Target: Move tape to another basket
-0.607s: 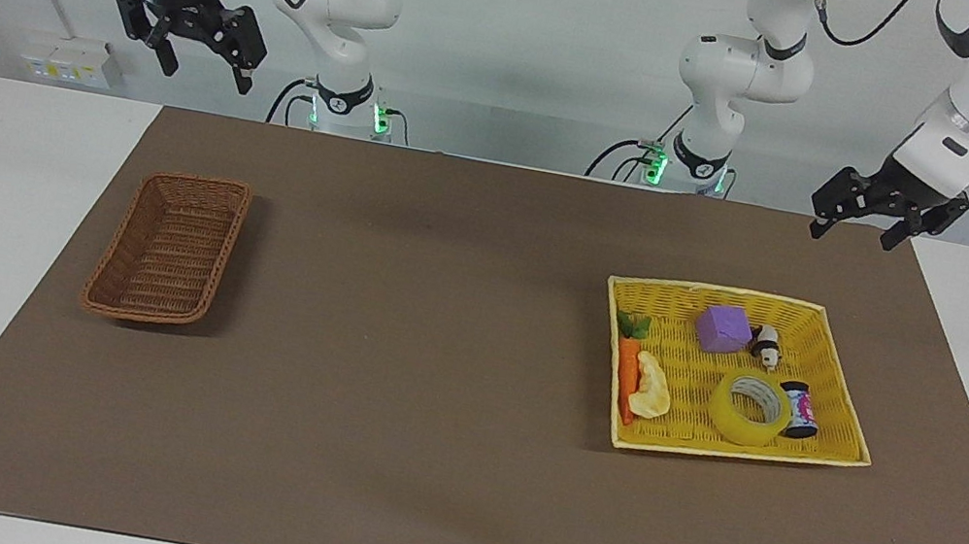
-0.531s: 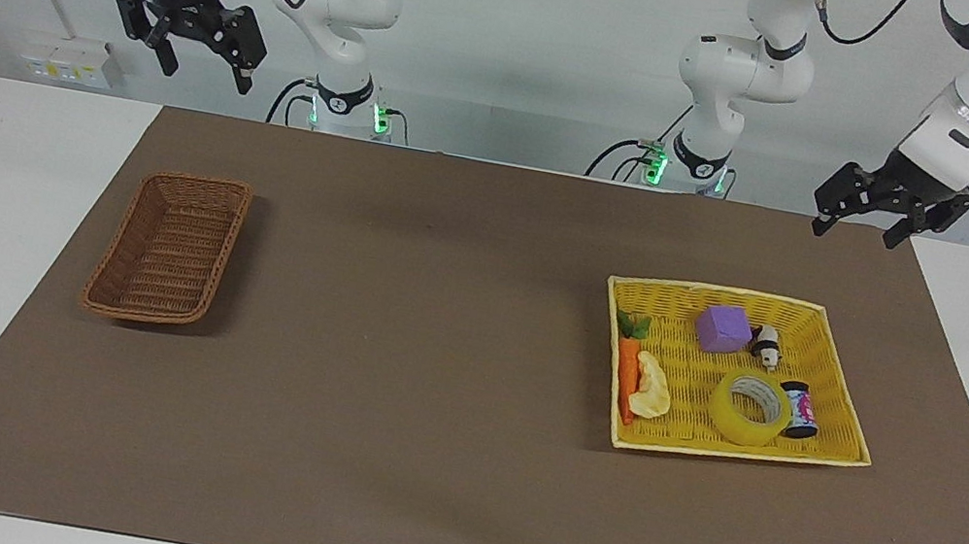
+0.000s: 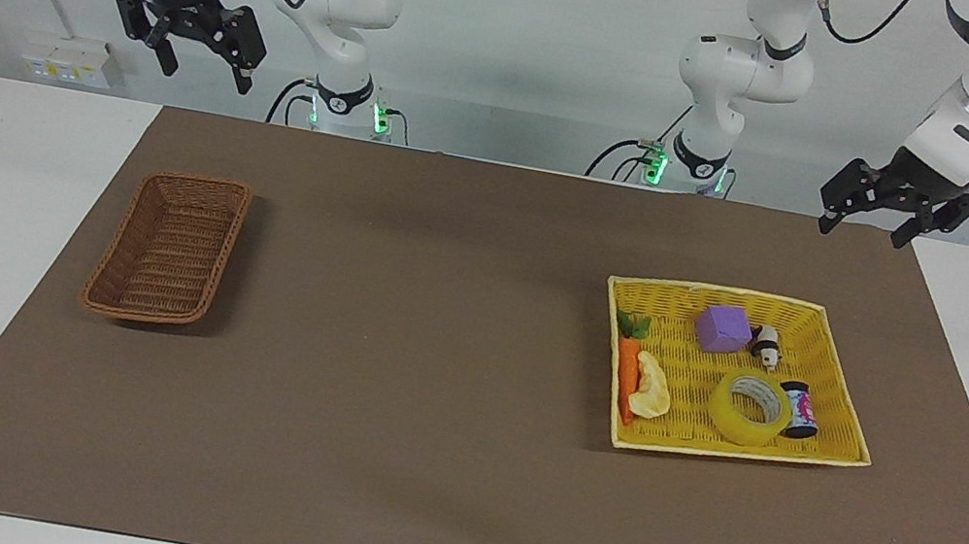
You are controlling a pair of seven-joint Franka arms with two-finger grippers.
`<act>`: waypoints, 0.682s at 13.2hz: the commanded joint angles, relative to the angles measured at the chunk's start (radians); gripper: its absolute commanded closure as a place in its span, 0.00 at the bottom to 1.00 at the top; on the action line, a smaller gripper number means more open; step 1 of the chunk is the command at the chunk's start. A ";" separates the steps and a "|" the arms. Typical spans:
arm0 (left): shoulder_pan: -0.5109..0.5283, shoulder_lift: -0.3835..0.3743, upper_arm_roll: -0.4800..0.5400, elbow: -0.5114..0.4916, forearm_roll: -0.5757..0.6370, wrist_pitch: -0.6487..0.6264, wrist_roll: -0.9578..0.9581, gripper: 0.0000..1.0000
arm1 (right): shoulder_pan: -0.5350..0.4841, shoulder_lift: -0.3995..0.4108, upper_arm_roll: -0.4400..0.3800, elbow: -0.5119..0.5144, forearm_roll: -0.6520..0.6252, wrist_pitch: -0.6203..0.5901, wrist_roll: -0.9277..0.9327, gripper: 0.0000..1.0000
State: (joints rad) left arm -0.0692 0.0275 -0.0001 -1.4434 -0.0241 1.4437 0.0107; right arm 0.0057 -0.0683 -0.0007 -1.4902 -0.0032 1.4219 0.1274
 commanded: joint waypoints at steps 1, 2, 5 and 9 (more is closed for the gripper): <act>-0.001 0.000 0.003 0.017 0.006 -0.022 0.014 0.00 | -0.016 -0.007 0.004 -0.002 0.017 -0.014 -0.018 0.00; 0.000 -0.001 0.003 0.017 0.006 -0.022 0.014 0.00 | -0.018 -0.005 0.005 -0.002 0.017 -0.014 -0.018 0.00; 0.002 -0.007 0.005 0.006 0.004 -0.022 0.017 0.00 | -0.016 -0.005 0.005 -0.002 0.017 -0.014 -0.020 0.00; 0.002 -0.012 0.005 -0.002 0.003 -0.020 0.021 0.00 | -0.018 -0.005 0.004 -0.002 0.019 -0.015 -0.020 0.00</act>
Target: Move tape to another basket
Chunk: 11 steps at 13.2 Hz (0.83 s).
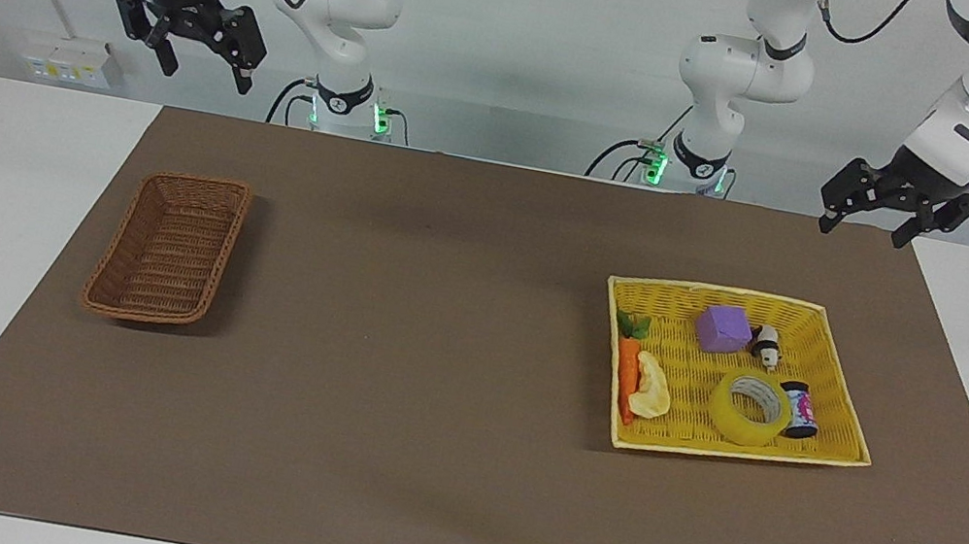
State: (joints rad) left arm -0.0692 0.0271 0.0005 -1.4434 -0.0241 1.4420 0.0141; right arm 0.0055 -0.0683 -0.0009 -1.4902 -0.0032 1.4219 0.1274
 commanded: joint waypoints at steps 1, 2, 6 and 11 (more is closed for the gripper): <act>0.002 -0.013 0.004 -0.008 0.003 -0.017 0.020 0.00 | -0.018 -0.005 0.004 -0.002 0.017 -0.014 -0.020 0.00; 0.002 -0.018 0.004 -0.011 0.001 -0.015 0.021 0.00 | -0.018 -0.005 0.004 -0.002 0.019 -0.014 -0.020 0.00; 0.031 -0.033 0.004 -0.055 -0.005 0.008 0.072 0.00 | -0.024 -0.005 0.004 -0.002 0.017 -0.023 -0.022 0.00; 0.051 -0.033 0.004 -0.117 -0.005 0.070 0.226 0.00 | -0.024 -0.005 0.004 -0.002 0.020 -0.023 -0.022 0.00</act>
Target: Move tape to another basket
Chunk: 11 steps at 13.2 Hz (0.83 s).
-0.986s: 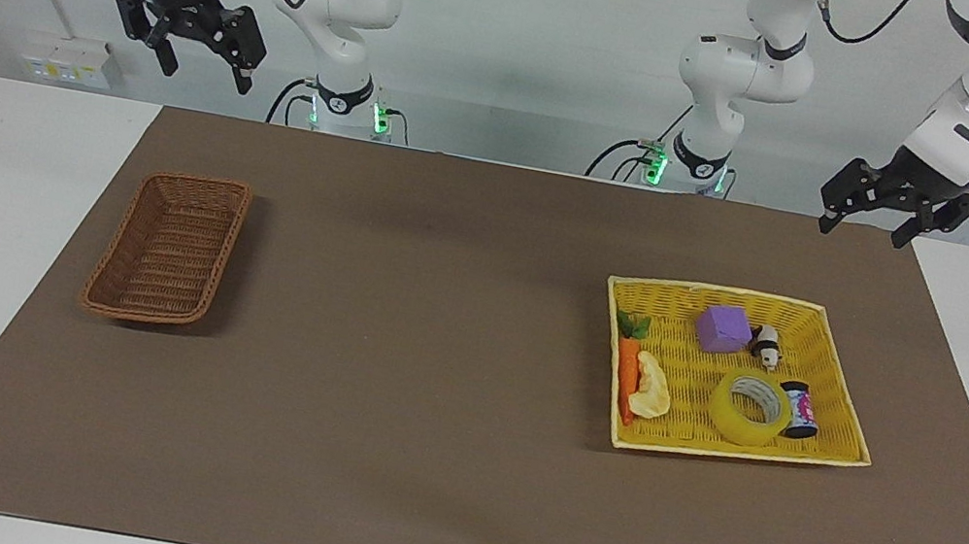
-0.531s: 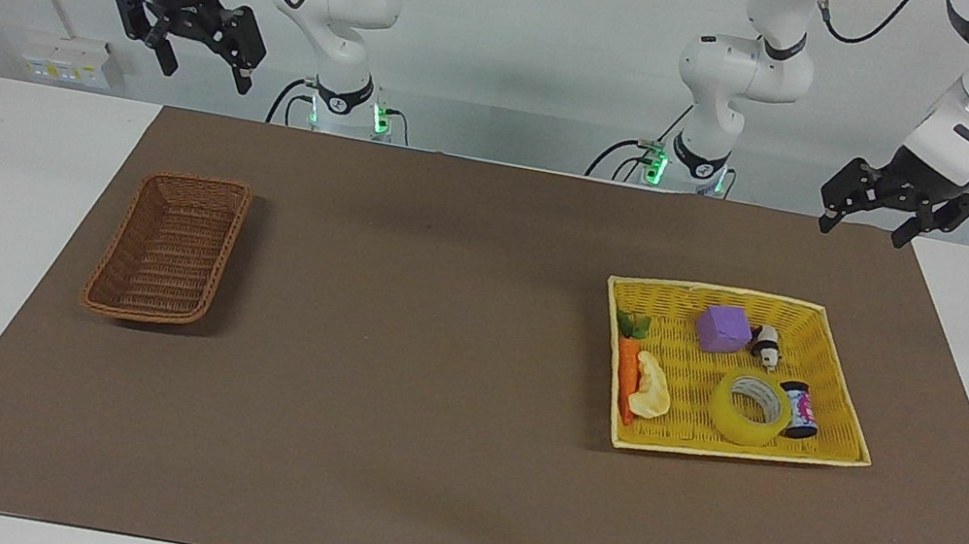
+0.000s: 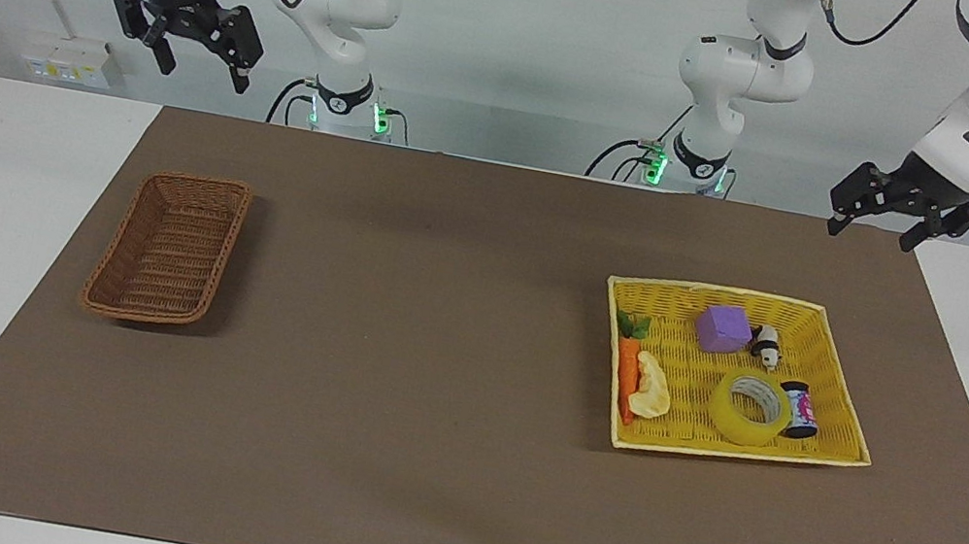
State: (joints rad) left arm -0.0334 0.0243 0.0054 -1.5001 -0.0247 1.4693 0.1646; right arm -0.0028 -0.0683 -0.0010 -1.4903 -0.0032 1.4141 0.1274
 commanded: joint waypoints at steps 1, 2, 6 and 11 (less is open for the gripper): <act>0.023 -0.030 -0.001 -0.077 -0.004 0.058 0.123 0.00 | -0.014 -0.005 0.006 -0.002 0.020 -0.015 -0.022 0.00; 0.030 -0.030 -0.001 -0.091 -0.004 0.071 0.156 0.00 | -0.016 -0.005 0.006 -0.002 0.020 -0.015 -0.022 0.00; 0.033 -0.029 -0.001 -0.175 -0.006 0.170 0.190 0.00 | -0.016 -0.005 0.004 -0.002 0.020 -0.017 -0.022 0.00; 0.036 -0.004 -0.001 -0.281 -0.006 0.363 0.188 0.00 | -0.016 -0.005 0.004 -0.002 0.020 -0.017 -0.023 0.00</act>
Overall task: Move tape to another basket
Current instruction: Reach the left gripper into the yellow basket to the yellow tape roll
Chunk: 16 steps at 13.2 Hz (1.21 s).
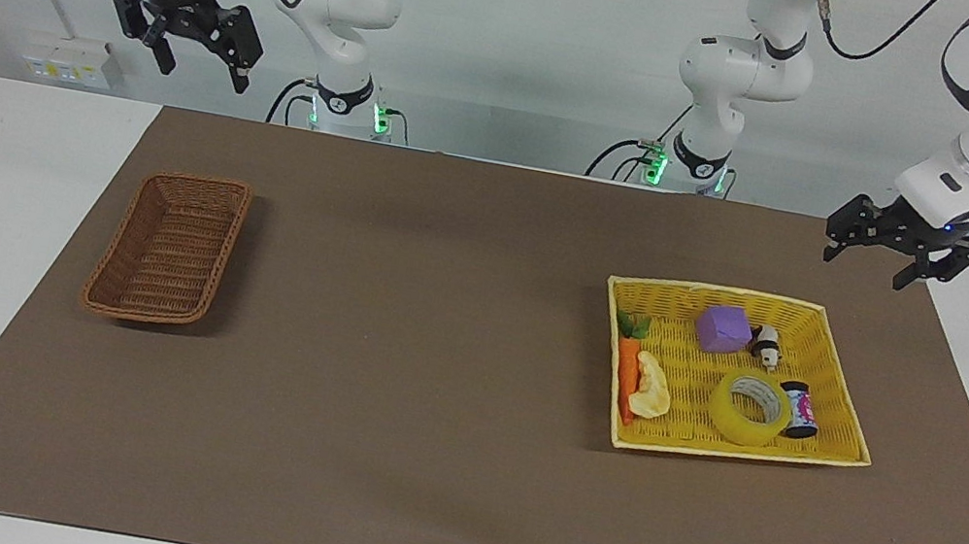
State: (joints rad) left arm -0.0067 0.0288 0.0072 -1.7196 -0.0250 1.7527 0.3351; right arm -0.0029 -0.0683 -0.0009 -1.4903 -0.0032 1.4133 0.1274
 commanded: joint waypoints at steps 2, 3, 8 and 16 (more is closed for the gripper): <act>0.010 0.034 -0.003 -0.064 -0.006 0.126 0.018 0.00 | -0.015 -0.005 0.004 -0.002 0.020 -0.016 -0.022 0.00; 0.010 0.055 -0.003 -0.069 -0.006 0.155 0.016 0.00 | -0.015 -0.005 0.004 -0.002 0.020 -0.017 -0.023 0.00; 0.004 0.151 -0.003 -0.129 -0.004 0.315 0.022 0.10 | -0.015 -0.005 0.004 -0.002 0.020 -0.016 -0.023 0.00; 0.007 0.223 -0.003 -0.232 -0.004 0.522 0.012 0.43 | -0.015 -0.005 0.004 -0.002 0.020 -0.016 -0.023 0.00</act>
State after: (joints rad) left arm -0.0063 0.2436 0.0055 -1.9207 -0.0250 2.2152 0.3392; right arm -0.0030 -0.0683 -0.0009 -1.4903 -0.0032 1.4132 0.1274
